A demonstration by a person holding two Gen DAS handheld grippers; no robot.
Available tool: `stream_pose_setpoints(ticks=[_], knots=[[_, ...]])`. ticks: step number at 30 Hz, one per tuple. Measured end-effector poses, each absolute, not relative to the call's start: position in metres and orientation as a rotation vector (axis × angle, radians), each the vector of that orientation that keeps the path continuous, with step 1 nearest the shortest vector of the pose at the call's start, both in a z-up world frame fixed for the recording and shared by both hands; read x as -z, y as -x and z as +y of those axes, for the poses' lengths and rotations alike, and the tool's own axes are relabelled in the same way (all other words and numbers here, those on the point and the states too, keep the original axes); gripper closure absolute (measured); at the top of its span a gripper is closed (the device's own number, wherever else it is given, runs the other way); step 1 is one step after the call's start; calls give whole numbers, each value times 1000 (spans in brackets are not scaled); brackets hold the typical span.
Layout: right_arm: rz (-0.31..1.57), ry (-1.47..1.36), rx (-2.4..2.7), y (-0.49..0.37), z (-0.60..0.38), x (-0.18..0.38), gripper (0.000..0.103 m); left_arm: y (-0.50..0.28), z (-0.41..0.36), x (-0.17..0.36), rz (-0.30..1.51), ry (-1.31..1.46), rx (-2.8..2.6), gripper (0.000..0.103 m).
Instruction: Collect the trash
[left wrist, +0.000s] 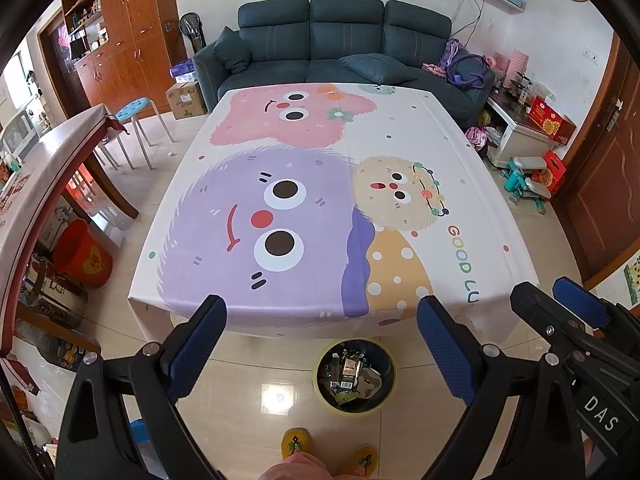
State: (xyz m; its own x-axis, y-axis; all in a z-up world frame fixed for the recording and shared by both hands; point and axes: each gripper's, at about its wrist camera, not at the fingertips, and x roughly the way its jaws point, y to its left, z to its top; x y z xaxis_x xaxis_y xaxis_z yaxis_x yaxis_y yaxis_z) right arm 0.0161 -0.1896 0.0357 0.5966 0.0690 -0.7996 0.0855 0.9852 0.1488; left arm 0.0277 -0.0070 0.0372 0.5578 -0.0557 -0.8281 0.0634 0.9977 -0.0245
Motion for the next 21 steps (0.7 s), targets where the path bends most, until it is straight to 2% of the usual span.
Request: stream_pose_setpoints(ticks=[21], knots=[[930,-180,10,-13,-188,-36,43,-24,-7,-39,977,-12,70,8]])
